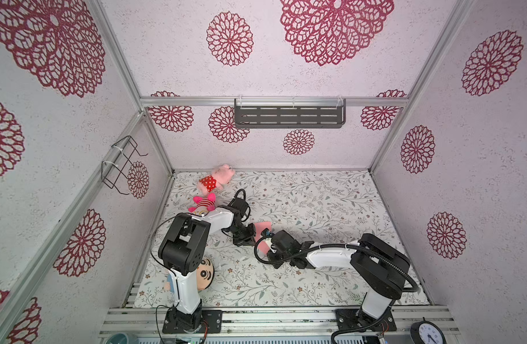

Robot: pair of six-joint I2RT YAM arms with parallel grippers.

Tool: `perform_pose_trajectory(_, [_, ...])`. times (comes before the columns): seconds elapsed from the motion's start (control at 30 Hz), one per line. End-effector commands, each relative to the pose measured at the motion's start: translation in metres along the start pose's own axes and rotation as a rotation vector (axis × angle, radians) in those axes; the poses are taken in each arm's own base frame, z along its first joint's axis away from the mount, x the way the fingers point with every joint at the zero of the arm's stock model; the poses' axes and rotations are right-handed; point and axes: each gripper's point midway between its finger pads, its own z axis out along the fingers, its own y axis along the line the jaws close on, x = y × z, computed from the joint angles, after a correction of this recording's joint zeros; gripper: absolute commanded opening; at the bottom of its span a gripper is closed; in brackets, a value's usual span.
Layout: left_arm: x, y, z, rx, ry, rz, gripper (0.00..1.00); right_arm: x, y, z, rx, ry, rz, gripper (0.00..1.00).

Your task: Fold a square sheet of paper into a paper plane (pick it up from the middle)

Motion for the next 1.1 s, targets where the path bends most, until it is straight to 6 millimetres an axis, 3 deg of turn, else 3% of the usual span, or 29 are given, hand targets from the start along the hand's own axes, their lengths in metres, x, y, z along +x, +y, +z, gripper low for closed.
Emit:
perform_pose_trajectory(0.0, [-0.003, 0.028, 0.003, -0.133, -0.002, 0.006, 0.07, 0.041, -0.014, 0.003, 0.048, 0.126, 0.023, 0.14])
perform_pose_trajectory(0.33, [-0.028, 0.04, -0.023, -0.195, -0.075, 0.005, 0.06, 0.031, -0.014, -0.004, 0.053, 0.084, 0.051, 0.14])
perform_pose_trajectory(0.43, [-0.037, 0.021, -0.045, -0.11, -0.139, 0.008, 0.07, 0.008, -0.012, -0.01, 0.029, 0.041, 0.11, 0.14])
perform_pose_trajectory(0.5, [-0.04, 0.006, -0.061, -0.044, -0.181, 0.007, 0.08, -0.018, -0.005, -0.019, -0.027, -0.019, 0.18, 0.15])
perform_pose_trajectory(0.63, [-0.037, -0.016, -0.079, 0.087, -0.253, -0.006, 0.11, -0.049, -0.004, -0.036, -0.034, -0.132, 0.252, 0.16])
perform_pose_trajectory(0.77, [-0.023, -0.026, -0.075, 0.196, -0.258, -0.028, 0.12, -0.058, -0.003, -0.04, -0.026, -0.172, 0.271, 0.22])
perform_pose_trajectory(1.07, [0.001, -0.04, -0.043, 0.276, -0.171, -0.014, 0.05, -0.053, 0.007, -0.014, -0.042, -0.094, 0.212, 0.21])
